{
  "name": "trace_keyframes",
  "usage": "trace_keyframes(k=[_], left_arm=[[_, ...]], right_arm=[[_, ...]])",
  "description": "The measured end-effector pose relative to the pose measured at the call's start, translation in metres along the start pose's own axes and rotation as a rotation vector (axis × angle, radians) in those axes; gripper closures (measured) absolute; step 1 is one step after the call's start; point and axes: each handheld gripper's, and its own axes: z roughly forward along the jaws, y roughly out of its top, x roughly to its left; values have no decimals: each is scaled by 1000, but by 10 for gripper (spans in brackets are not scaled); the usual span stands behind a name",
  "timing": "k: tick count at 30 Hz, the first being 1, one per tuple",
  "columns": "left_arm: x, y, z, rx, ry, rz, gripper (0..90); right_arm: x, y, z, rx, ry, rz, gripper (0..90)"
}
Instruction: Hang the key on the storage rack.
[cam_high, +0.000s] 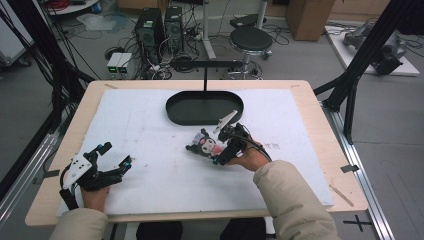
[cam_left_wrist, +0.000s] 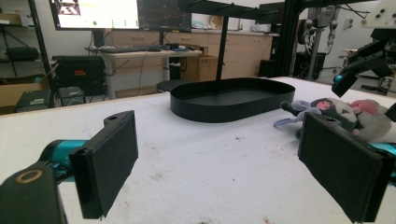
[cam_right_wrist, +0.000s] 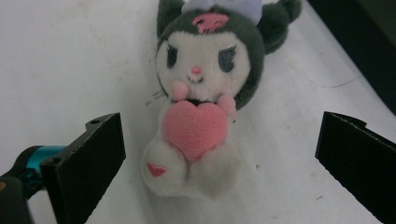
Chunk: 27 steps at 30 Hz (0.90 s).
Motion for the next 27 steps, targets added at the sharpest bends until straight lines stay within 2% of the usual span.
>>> trace_keyframes(k=[7,13,14,16,17,18,19,20,22,23,27], left_arm=[[0,0,0,-2,-1,-1,125],[0,0,0,-1,0,1,125],[0,0,0,0,-1,1,125],[0,0,0,-1,-1,0,125],[0,0,0,-1,-2,0,125],[0,0,0,-1,-1,0,125],[0,0,0,-1,0,0,125],[0,0,0,-1,-2,0,125],[0,0,0,-2,-1,-1,125],[0,0,0,-1,-2,-1,125],[0,0,0,-1,0,0,125]], right_arm=[[1,2,8,50,46,-19,7],[5,5,15,94,38,-49,9],[5,5,16,102,40,-42,51],[4,5,19,113,58,-44,70],[3,6,20,126,54,-45,175],[3,6,20,126,54,-45,175],[3,6,19,136,74,-20,260],[3,6,19,136,74,-20,260],[1,7,17,143,95,-16,392],[1,8,15,144,85,-25,480],[0,8,14,144,83,7,517]])
